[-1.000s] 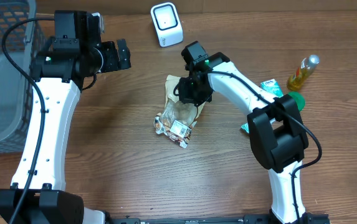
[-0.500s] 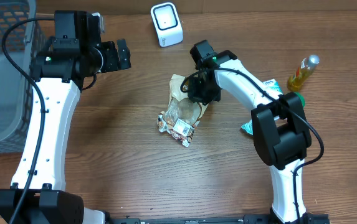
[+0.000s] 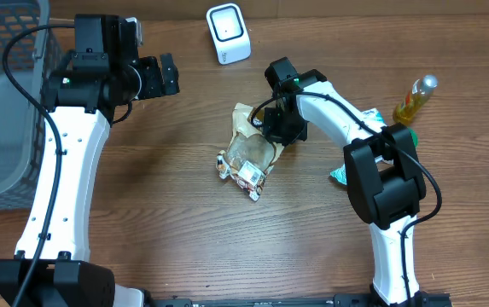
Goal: Scan the item barcode
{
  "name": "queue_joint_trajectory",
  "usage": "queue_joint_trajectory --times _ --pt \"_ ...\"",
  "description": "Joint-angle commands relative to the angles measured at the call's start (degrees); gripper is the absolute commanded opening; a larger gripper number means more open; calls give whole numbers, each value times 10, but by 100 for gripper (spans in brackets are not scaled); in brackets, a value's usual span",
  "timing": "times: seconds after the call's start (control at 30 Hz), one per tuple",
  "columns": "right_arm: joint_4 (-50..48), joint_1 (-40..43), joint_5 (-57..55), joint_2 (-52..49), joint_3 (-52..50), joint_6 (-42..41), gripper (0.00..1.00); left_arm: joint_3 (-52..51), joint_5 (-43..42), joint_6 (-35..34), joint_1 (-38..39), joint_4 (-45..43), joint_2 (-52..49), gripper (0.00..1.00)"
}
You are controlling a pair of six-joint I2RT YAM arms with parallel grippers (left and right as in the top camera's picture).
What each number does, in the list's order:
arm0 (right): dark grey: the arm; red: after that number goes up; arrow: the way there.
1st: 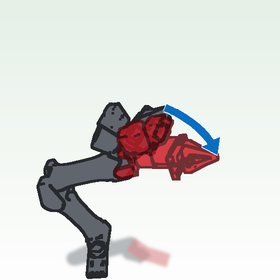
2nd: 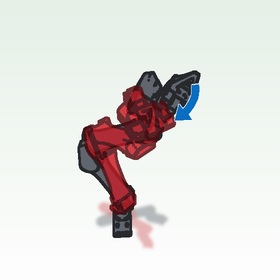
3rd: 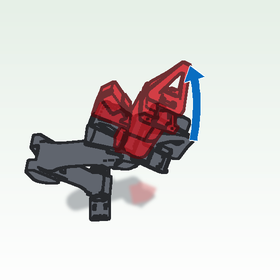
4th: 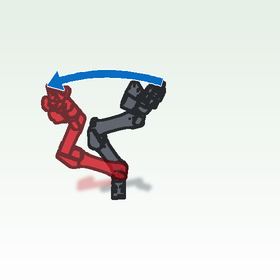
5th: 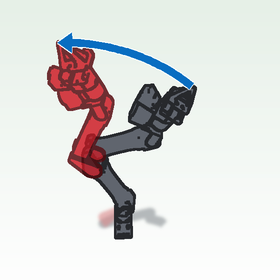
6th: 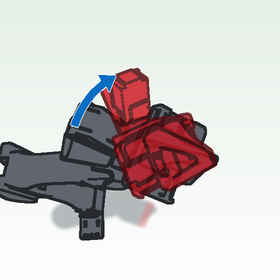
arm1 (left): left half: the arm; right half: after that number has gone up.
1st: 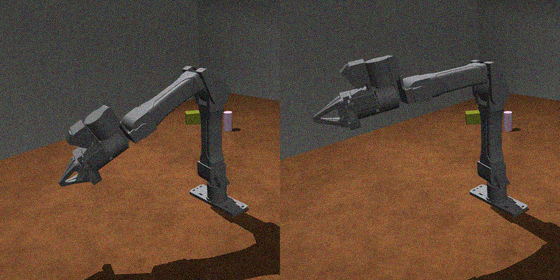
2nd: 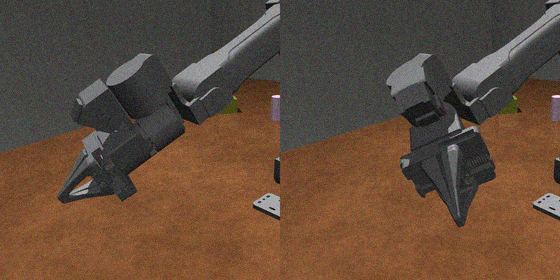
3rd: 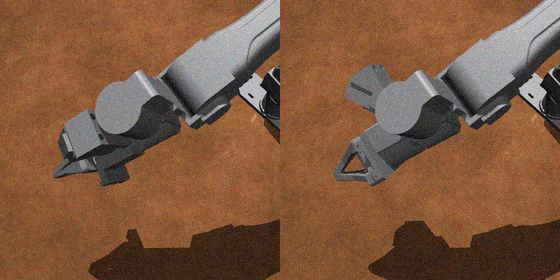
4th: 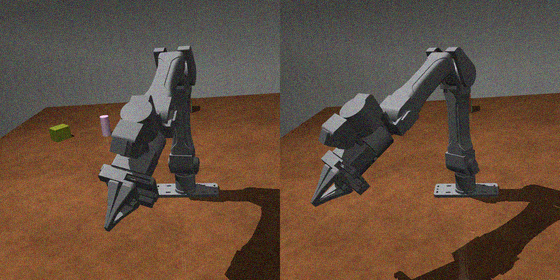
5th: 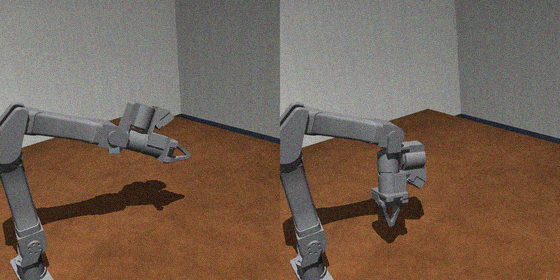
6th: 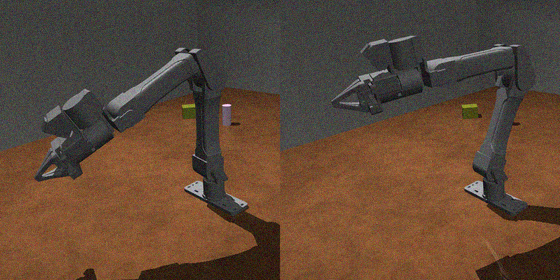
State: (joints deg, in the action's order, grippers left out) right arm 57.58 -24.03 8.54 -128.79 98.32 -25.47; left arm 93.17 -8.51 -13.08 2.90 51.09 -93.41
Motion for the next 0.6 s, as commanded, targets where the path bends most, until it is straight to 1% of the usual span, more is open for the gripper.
queue_joint_trajectory --times 0.0,0.03,0.07,0.13,0.17,0.23,0.27,0.3,0.4,0.5,0.57 --pt "18 3 -10 14 30 7 14 7 1 13 1 -1 0 99" --pt "22 3 -10 21 35 17 15 7 1 13 1 -1 0 100" --pt "25 3 -10 35 43 31 17 7 1 13 1 -1 0 100" --pt "27 7 -10 48 49 33 20 7 1 13 1 -1 0 99" --pt "28 9 -10 52 50 32 33 7 1 13 1 -1 0 99" --pt "26 16 -10 57 50 32 47 7 1 13 1 -1 0 99" --pt "24 20 -10 57 50 32 52 7 1 13 1 -1 0 100" --pt "18 25 -10 57 50 32 54 7 1 13 1 -1 0 100" --pt "-1 40 -10 57 50 32 54 7 1 13 1 -1 0 100" --pt "-16 54 -10 57 50 33 62 7 1 13 1 -1 0 100" --pt "-14 66 -10 57 50 39 64 7 1 13 1 -1 0 100"
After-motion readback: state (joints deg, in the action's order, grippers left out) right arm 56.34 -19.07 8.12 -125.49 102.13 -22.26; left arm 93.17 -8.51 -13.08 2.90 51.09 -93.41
